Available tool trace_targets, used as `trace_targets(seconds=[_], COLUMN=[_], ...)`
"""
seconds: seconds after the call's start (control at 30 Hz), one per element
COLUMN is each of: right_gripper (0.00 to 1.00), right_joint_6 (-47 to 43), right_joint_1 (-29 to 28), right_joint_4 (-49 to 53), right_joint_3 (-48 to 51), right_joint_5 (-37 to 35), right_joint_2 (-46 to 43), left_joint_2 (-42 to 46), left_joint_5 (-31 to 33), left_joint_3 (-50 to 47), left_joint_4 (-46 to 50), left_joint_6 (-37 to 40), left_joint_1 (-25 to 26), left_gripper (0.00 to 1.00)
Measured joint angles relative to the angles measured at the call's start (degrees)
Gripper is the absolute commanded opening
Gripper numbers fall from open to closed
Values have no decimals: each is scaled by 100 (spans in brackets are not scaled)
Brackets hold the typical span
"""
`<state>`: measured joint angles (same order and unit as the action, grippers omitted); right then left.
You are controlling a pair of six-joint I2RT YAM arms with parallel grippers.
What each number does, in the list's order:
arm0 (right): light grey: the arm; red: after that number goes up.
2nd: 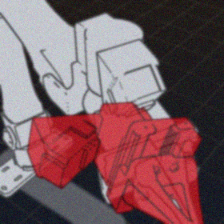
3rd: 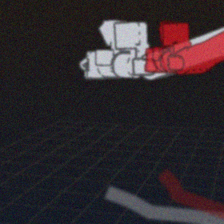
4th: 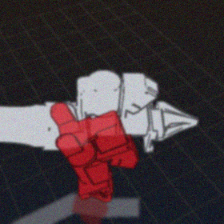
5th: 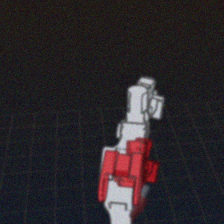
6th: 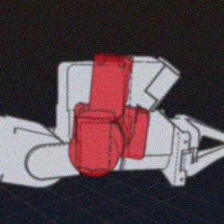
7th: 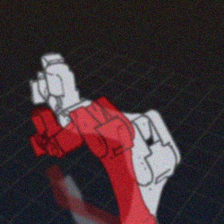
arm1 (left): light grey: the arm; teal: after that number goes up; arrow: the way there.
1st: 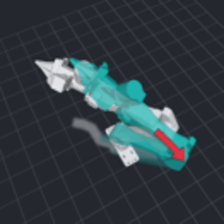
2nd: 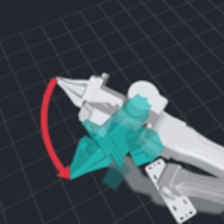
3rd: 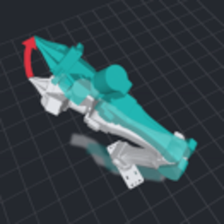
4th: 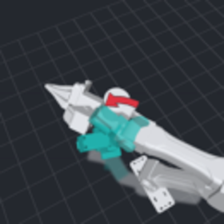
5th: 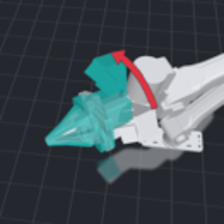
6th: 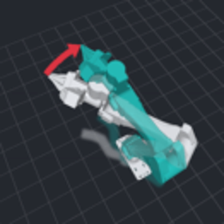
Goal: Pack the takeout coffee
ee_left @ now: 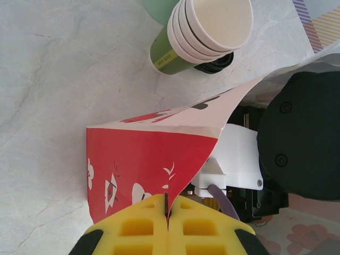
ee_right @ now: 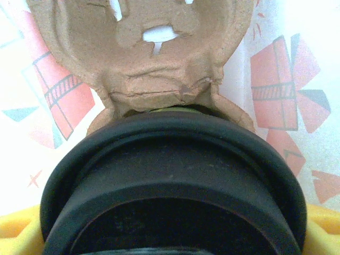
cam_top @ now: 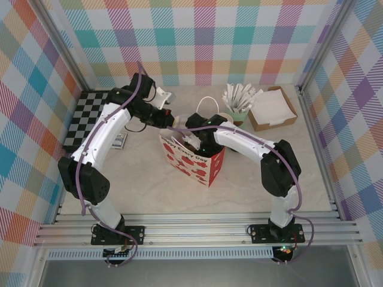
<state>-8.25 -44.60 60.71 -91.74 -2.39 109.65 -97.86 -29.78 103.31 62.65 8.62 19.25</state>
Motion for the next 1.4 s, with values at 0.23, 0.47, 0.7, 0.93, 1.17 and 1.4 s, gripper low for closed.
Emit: trace_targets(seconds=[0.23, 0.47, 0.7, 0.93, 1.17, 1.4], right_gripper=[43, 43, 42, 42, 42, 43], right_joint_6=[-20, -26, -44, -107, -136, -149], right_joint_1=[0, 0, 0, 22, 37, 37], right_joint_4=[-90, -236, -275, -267, -256, -256], right_joint_3=[109, 273, 332, 348, 348, 348], right_joint_5=[-4, -2, 35, 140, 197, 225], right_joint_2=[-57, -138, -131, -72, -20, -4], left_joint_2=[0, 0, 0, 0, 0, 0], left_joint_5=[-20, -24, -24, -22, -22, -22], left_joint_3=[0, 0, 0, 0, 0, 0], left_joint_4=[0, 0, 0, 0, 0, 0], left_joint_6=[0, 0, 0, 0, 2, 0], left_joint_1=[0, 0, 0, 0, 0, 0], left_gripper=[0, 0, 0, 0, 0, 0])
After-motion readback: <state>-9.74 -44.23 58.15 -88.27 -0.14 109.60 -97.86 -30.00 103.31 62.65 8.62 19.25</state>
